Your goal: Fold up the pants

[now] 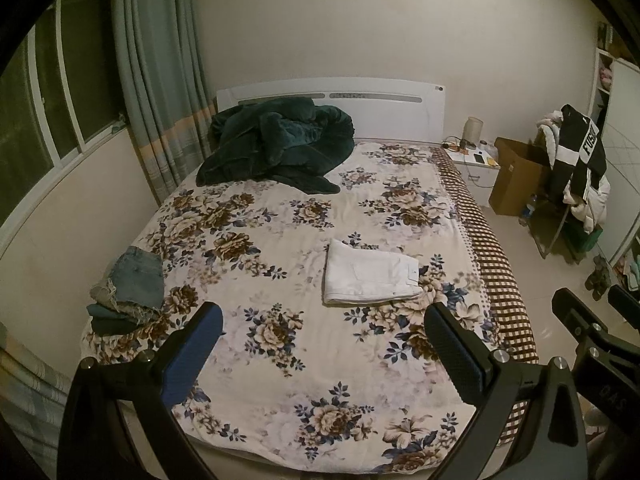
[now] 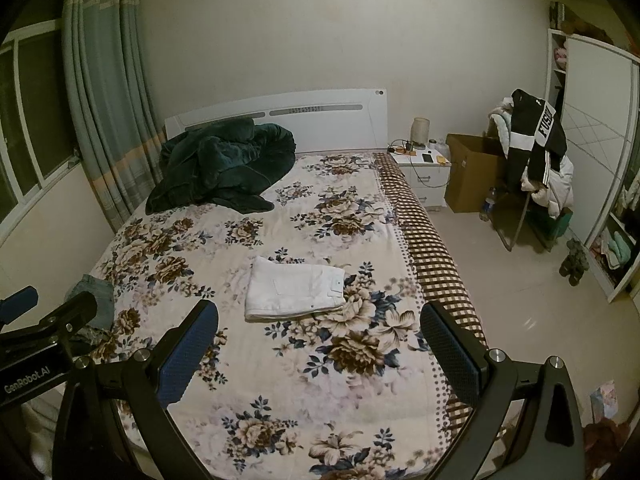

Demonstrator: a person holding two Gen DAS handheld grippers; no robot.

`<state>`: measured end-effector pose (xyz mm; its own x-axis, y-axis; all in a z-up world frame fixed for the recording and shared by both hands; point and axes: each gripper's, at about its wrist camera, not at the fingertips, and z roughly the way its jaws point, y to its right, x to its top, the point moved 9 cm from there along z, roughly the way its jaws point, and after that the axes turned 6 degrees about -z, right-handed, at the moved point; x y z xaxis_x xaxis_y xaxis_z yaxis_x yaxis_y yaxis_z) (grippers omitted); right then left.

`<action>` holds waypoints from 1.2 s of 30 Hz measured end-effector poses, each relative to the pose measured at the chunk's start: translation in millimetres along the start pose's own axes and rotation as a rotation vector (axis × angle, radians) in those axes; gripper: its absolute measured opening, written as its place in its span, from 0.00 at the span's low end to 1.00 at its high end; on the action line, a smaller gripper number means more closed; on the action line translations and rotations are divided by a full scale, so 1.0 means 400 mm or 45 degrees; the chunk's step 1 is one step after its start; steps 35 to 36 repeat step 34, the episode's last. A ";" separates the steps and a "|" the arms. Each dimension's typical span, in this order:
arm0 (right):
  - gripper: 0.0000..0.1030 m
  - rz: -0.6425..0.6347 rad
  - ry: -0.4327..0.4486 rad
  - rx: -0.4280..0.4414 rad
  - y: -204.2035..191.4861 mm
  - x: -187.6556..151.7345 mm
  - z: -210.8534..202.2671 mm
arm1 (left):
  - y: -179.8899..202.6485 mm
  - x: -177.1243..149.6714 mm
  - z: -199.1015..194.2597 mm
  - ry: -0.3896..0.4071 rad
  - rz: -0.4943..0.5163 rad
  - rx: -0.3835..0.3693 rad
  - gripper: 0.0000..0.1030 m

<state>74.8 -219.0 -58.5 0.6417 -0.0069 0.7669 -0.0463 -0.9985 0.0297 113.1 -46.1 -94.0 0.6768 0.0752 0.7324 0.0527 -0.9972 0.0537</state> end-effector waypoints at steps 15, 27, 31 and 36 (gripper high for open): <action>1.00 0.002 0.005 -0.006 0.001 0.006 -0.004 | 0.003 0.001 -0.008 0.002 -0.006 0.000 1.00; 1.00 0.012 0.003 -0.004 -0.009 0.013 -0.016 | -0.010 0.005 -0.022 -0.002 -0.011 0.005 1.00; 1.00 0.011 0.002 -0.006 -0.008 0.009 -0.017 | -0.010 0.002 -0.028 0.002 -0.012 0.007 1.00; 1.00 0.014 0.001 -0.005 -0.011 0.006 -0.019 | -0.014 0.000 -0.032 0.006 -0.018 0.006 1.00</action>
